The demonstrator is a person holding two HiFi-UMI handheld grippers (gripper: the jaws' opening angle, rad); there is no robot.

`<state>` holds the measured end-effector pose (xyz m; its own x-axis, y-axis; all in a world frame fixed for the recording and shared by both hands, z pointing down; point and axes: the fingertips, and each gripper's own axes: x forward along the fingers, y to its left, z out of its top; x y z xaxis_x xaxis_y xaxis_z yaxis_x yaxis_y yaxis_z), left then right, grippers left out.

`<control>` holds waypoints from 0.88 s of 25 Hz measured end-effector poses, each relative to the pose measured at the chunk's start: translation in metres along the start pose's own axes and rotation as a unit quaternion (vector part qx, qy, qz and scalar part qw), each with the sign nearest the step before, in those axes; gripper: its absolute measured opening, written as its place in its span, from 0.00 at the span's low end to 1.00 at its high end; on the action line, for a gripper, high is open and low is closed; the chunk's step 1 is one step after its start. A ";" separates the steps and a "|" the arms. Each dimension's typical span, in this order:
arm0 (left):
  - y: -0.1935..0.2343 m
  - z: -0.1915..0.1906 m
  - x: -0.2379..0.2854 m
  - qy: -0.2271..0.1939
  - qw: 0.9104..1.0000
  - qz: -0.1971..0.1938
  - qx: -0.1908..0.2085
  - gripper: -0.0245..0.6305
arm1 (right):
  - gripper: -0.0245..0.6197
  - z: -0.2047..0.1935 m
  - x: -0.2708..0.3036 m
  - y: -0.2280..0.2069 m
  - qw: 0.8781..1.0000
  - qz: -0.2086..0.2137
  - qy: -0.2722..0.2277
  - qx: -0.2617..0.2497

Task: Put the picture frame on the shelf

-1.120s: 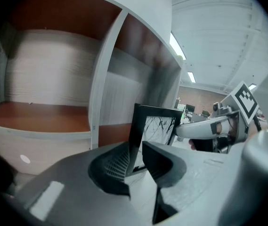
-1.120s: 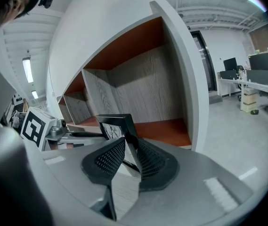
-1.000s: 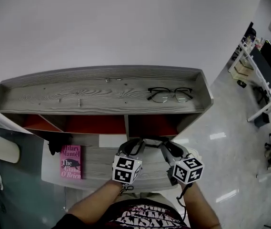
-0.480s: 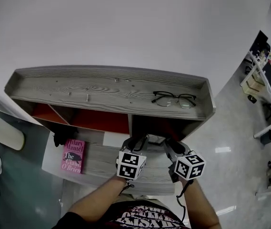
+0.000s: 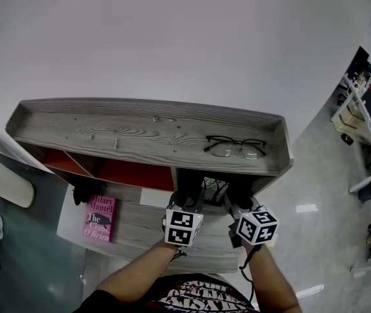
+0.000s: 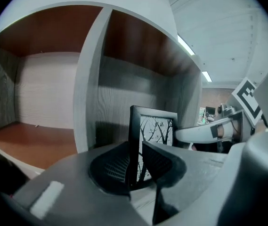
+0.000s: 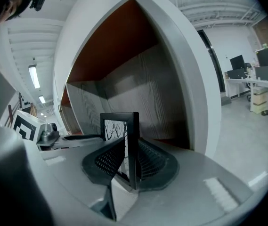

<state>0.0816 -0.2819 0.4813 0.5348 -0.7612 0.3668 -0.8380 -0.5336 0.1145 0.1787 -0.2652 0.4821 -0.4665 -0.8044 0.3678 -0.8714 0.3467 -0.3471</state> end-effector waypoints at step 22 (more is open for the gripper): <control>0.010 -0.026 0.042 0.021 0.999 0.045 0.014 0.17 | 0.23 -0.018 0.037 -0.033 0.991 -0.108 -0.007 -0.074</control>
<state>0.0930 -0.3098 0.5214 0.4516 -0.7909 0.4130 -0.8789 -0.4740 0.0533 0.1876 -0.2976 0.5224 -0.2657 -0.8735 0.4078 -0.9638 0.2320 -0.1311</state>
